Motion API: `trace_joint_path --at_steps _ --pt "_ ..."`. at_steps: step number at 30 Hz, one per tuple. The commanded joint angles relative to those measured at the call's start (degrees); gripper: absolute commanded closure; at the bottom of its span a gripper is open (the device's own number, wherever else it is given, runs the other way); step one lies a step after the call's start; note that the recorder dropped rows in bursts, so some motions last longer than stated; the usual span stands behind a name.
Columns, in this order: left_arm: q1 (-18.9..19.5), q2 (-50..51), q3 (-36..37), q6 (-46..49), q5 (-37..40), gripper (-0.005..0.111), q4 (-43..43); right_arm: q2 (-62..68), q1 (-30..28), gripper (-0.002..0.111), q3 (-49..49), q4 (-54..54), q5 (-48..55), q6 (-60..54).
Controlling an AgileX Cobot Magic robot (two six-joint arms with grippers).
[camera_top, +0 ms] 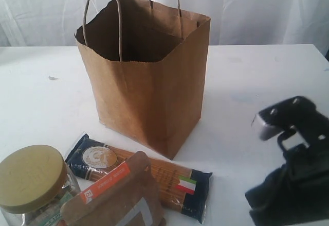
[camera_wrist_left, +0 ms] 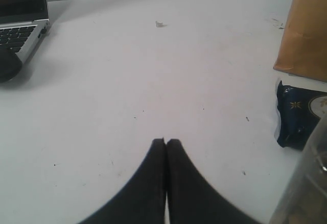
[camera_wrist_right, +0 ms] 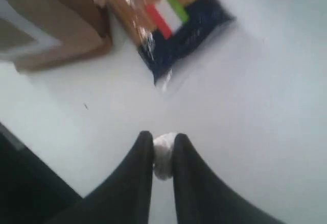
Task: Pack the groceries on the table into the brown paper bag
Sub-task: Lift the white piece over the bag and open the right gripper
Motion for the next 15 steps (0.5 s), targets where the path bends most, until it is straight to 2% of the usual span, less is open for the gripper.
trace_joint_path --at_steps 1,4,11,15 --pt "-0.54 -0.25 0.21 -0.07 -0.28 0.107 -0.42 -6.36 -0.33 0.108 -6.69 7.39 -11.3 6.86" --pt "-0.54 -0.25 0.21 -0.07 -0.28 0.107 -0.42 -4.55 -0.33 0.108 -14.67 13.43 -17.15 8.33" --pt "-0.97 -0.25 0.21 -0.07 -0.28 0.107 -0.42 13.08 -0.33 0.108 -34.97 14.08 -15.71 3.79" --pt "-1.49 -0.25 0.21 -0.07 -0.28 0.107 -0.42 23.46 -0.33 0.108 -41.62 14.08 -15.57 -0.17"
